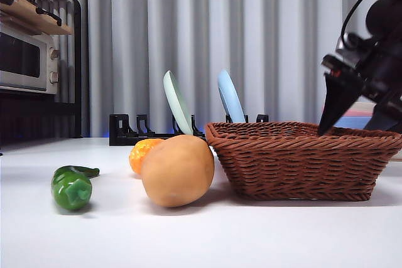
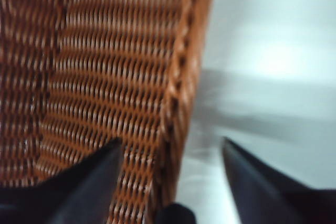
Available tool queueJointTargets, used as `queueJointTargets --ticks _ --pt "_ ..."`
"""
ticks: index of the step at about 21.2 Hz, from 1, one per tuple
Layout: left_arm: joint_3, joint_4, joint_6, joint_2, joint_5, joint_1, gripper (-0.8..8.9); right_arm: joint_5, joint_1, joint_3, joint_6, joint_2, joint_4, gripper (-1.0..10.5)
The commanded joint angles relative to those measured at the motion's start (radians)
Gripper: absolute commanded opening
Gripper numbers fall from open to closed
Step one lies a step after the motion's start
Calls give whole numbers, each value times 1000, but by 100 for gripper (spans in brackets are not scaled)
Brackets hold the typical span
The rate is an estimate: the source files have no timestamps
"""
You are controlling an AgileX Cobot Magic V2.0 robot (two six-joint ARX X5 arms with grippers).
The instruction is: Pick up the basket,pick up the corn from the table,pick up the potato from the table,pick up the cucumber from the table,put all items into the basket
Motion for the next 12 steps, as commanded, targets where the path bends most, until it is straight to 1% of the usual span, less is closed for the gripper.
queueJointTargets --ticks 1,2,6,9,11,12 --pt "1 -4 1 -1 5 -3 444 -5 8 2 -8 15 7 27" --pt "1 -5 -7 0 5 -3 444 -6 8 2 2 14 16 -21" --pt "1 -1 -12 17 5 -43 443 -6 -4 7 61 -38 16 -17" --pt "1 28 -32 86 0 -120 446 -5 -15 7 75 -124 16 -17" --pt "1 76 -43 154 -8 -175 475 -5 -29 8 90 -198 15 -17" --pt "1 105 -61 195 -25 -203 475 -5 -35 8 101 -235 15 -17"
